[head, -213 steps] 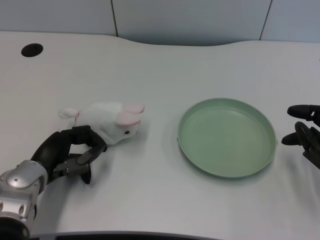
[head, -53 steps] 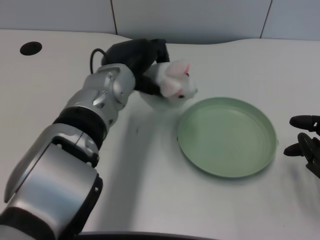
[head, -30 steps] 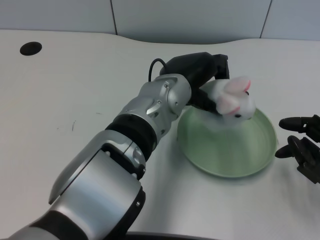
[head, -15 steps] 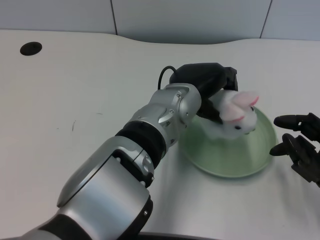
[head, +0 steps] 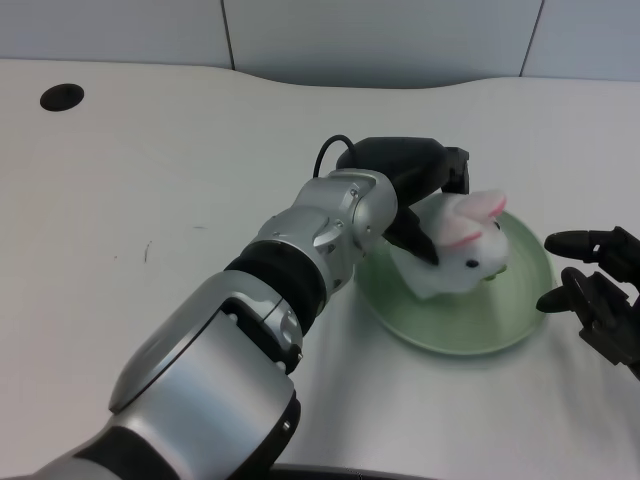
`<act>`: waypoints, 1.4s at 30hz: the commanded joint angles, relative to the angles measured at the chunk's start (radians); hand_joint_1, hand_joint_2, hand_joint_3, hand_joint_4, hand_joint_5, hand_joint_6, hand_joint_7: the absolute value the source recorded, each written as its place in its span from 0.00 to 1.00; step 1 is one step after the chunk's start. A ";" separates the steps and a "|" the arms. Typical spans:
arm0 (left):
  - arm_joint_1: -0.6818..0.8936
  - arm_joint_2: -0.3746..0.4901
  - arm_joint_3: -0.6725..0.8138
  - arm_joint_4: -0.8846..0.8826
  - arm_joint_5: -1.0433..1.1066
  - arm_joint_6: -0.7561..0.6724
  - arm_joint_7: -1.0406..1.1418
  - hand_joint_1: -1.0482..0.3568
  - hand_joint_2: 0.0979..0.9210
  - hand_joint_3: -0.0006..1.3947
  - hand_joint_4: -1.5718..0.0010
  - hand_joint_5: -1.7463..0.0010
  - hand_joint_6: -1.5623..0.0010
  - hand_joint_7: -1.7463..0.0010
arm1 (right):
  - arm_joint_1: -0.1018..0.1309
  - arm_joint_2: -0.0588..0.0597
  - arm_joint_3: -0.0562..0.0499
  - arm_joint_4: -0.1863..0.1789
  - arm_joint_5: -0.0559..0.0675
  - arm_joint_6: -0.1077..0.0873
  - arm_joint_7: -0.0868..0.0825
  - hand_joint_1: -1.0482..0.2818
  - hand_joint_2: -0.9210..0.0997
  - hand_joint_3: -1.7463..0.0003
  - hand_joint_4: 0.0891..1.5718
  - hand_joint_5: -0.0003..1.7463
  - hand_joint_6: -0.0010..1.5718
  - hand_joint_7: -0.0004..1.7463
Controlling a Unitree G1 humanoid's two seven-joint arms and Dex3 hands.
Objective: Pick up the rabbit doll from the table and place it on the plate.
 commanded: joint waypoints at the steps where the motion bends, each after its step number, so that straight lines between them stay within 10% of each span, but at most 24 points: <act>1: -0.029 0.009 -0.015 0.001 0.014 0.005 -0.021 0.30 0.87 0.00 0.94 0.50 0.83 0.67 | 0.001 -0.003 0.001 -0.011 0.004 0.019 -0.008 0.59 0.00 0.70 0.13 0.82 0.20 0.60; 7: -0.054 0.008 -0.014 0.006 0.006 0.065 -0.092 0.24 0.92 0.01 1.00 0.71 0.89 0.85 | -0.010 -0.008 0.003 0.006 -0.006 0.007 -0.012 0.58 0.00 0.71 0.13 0.80 0.20 0.59; 24: -0.076 0.055 0.013 -0.003 -0.026 0.087 -0.148 0.14 0.97 0.00 1.00 0.83 0.92 0.94 | -0.008 -0.009 -0.006 0.005 0.016 0.017 -0.002 0.58 0.00 0.70 0.12 0.80 0.20 0.58; 42: 0.015 0.327 0.269 -0.113 -0.307 -0.166 -0.420 0.13 1.00 0.11 1.00 0.74 0.90 0.95 | -0.016 -0.032 -0.020 0.013 0.005 0.021 0.003 0.58 0.00 0.71 0.12 0.83 0.22 0.56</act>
